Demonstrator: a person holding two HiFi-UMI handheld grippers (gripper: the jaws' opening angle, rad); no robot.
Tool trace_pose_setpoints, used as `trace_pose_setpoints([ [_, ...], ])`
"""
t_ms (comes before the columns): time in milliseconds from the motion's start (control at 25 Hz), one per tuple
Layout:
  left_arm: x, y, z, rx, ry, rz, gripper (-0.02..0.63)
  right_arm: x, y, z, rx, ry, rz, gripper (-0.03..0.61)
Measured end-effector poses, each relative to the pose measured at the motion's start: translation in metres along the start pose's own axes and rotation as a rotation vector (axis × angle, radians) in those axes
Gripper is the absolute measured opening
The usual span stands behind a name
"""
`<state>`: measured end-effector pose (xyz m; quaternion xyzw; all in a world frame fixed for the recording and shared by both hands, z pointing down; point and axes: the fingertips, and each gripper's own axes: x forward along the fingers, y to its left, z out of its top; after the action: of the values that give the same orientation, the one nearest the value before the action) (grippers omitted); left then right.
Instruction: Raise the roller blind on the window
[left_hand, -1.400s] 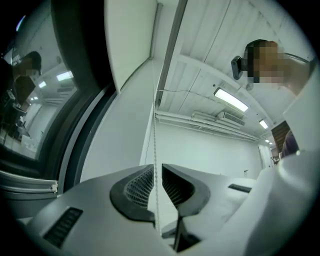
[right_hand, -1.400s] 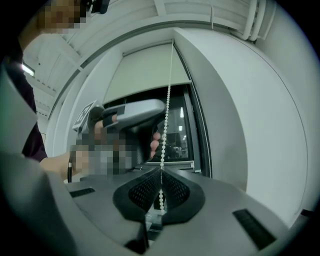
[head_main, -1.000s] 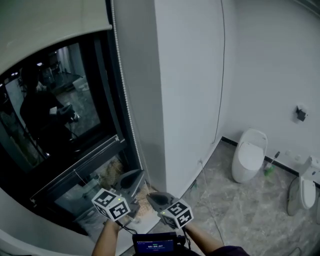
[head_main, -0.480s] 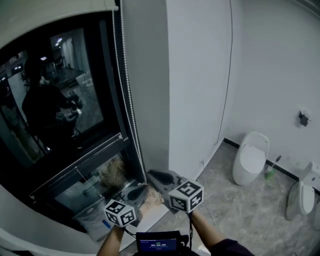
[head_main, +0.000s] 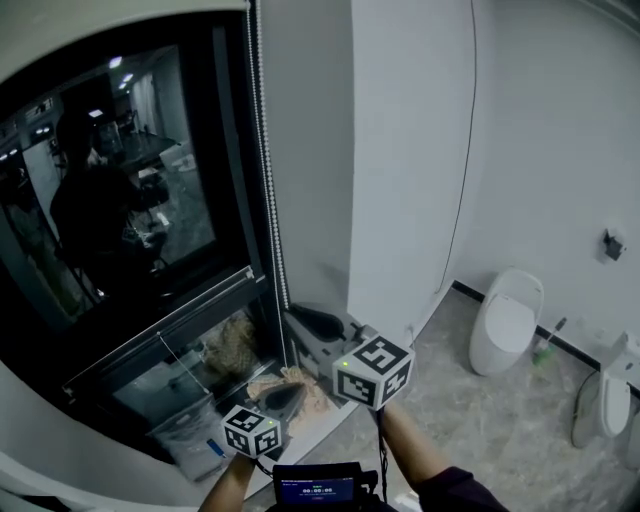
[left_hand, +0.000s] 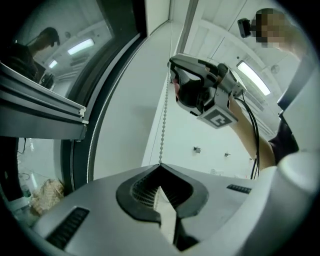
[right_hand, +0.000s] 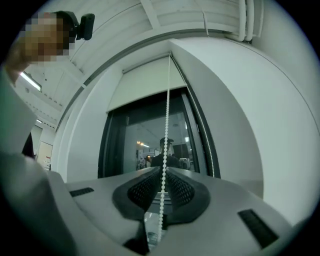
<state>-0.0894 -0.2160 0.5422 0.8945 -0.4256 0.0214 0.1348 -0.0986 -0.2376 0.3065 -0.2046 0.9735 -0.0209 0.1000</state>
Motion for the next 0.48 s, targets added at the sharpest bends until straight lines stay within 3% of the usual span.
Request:
trace_pose_setpoints([
  [200,0.001,-0.007,-0.031,-0.031,0.047,-0.014,0.011,0.003,0.000,-0.014,-0.037,0.047,-0.026,0.011],
  [320,-0.007,0.002,-0.049,-0.046,0.088,-0.004,0.011,-0.009,-0.003,-0.018,-0.047,0.001,-0.057,0.009],
  [400,-0.015,0.007,-0.043,-0.074,0.077,-0.016,0.012,-0.019,-0.003,-0.023,-0.057,0.004,-0.075,0.009],
  [480,-0.023,0.008,-0.012,-0.081,0.006,-0.028,0.012,-0.026,-0.002,-0.043,-0.052,0.058,-0.078,0.009],
])
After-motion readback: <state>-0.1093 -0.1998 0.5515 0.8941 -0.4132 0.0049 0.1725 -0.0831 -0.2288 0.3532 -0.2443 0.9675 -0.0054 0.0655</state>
